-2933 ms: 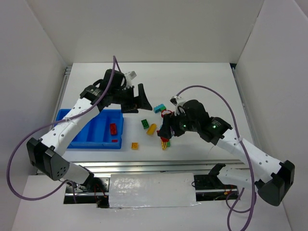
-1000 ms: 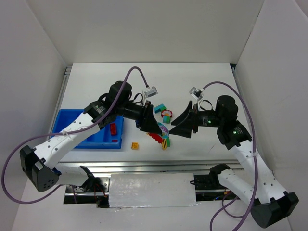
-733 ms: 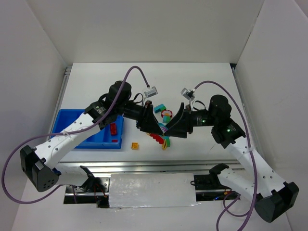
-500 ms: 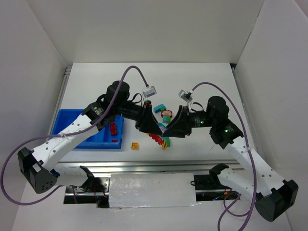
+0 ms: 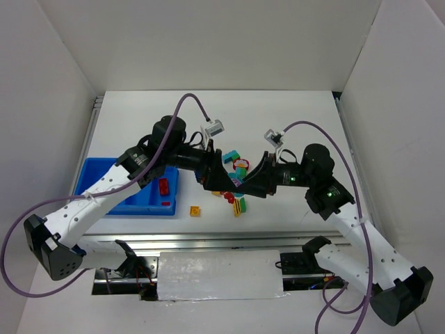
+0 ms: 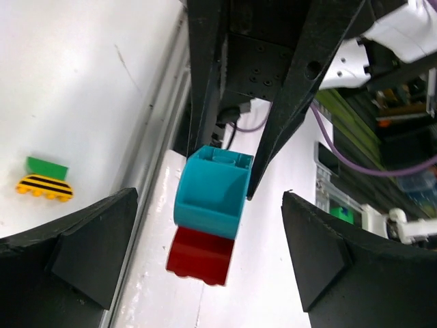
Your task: Sort the legos into containers by color
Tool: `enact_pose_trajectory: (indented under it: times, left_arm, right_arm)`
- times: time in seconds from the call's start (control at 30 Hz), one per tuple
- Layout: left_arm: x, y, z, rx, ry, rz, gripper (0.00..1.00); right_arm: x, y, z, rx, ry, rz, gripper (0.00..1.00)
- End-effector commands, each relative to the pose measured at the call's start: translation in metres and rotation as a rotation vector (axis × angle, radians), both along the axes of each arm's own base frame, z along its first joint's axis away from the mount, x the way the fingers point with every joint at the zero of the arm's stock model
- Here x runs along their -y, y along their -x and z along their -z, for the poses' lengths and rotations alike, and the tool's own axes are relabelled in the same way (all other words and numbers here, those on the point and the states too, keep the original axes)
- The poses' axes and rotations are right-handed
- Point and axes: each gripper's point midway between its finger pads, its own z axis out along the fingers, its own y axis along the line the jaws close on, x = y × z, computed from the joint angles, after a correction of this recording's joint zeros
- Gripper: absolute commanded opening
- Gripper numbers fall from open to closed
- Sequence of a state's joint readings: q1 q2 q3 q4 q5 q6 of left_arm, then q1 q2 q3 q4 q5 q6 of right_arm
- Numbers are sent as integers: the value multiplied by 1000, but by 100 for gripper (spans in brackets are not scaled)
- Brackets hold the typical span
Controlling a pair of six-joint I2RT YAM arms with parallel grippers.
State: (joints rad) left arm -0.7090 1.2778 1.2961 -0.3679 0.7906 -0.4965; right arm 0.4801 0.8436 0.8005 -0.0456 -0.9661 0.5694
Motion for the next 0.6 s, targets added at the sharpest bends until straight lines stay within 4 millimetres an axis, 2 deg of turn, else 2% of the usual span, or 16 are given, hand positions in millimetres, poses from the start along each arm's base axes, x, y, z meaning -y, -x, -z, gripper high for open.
enact_pose_trajectory:
  times: [0.0,0.13,0.27,0.4,0.43,0.47,0.53,0.57]
  left_arm:
    - [-10,-8,-32,124,43,-84,99]
    - [-14,0,-32,124,67,-70,100]
    - [-10,9,-27,85,92,-16,95]
    - [-7,14,-32,73,122,23,81]
    - [-7,14,-35,75,132,29,75]
    - [-6,15,-35,73,136,34,56]
    - [-6,17,-37,68,143,46,36]
    - [-7,17,-38,71,145,45,11]
  right_arm:
    - [7,-16,-19,68,-47,152,0]
    - [11,-11,-41,127,-115,160,0]
    - [7,1,-49,124,-142,78,0]
    - [6,7,-55,118,-184,40,0]
    - [5,8,-57,129,-195,29,0]
    - [5,8,-57,126,-198,25,0]
    - [5,6,-57,124,-199,31,0]
    - [5,6,-57,124,-201,36,0]
